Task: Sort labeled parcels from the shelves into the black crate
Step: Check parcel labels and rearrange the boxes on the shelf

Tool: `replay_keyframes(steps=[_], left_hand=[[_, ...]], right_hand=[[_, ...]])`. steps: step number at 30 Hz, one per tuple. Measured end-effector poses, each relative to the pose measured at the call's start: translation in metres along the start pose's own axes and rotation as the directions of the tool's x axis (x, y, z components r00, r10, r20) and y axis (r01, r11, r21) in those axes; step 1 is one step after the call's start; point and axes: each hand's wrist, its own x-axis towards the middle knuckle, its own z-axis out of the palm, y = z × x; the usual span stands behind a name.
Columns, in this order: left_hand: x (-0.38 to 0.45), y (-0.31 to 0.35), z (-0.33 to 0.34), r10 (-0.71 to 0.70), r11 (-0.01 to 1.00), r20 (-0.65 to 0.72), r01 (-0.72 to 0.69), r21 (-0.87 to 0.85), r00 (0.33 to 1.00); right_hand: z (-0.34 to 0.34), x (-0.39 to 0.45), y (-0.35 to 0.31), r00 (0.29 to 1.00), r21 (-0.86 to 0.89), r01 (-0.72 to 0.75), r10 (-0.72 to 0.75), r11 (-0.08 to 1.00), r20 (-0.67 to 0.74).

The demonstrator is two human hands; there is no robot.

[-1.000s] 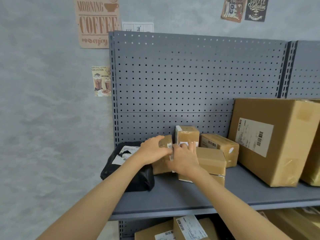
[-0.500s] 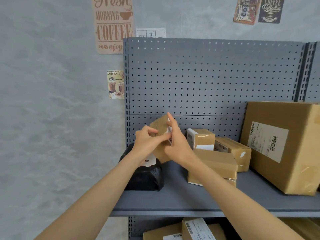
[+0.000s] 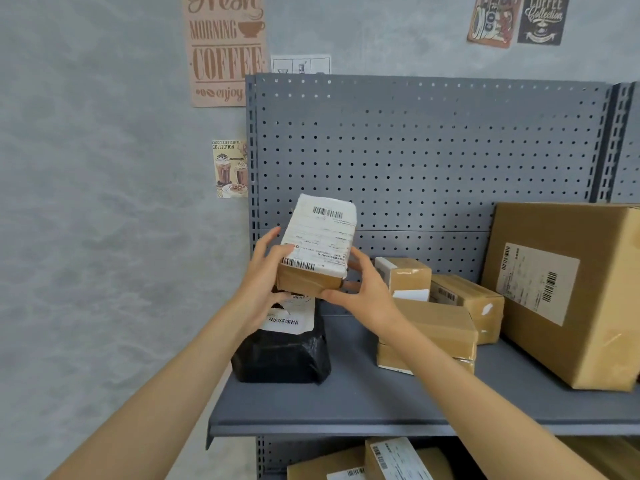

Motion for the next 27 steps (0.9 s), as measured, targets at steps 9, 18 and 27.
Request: replay_keyframes(steps=[9, 18, 27], left_hand=[[0.012, -0.008, -0.039, 0.043, 0.924, 0.099, -0.077, 0.373, 0.994], [0.032, -0.037, -0.056, -0.175, 0.868, 0.085, 0.113, 0.484, 0.981], [0.036, -0.019, -0.014, 0.337, 0.650, 0.052, -0.272, 0.710, 0.940]], right_hand=[[0.026, 0.016, 0.005, 0.996, 0.002, -0.067, 0.067, 0.998, 0.065], [0.051, 0.017, 0.026, 0.969, -0.164, -0.199, 0.219, 0.966, 0.114], [0.003, 0.021, 0.027, 0.962, -0.190, -0.194, 0.148, 0.963, -0.231]])
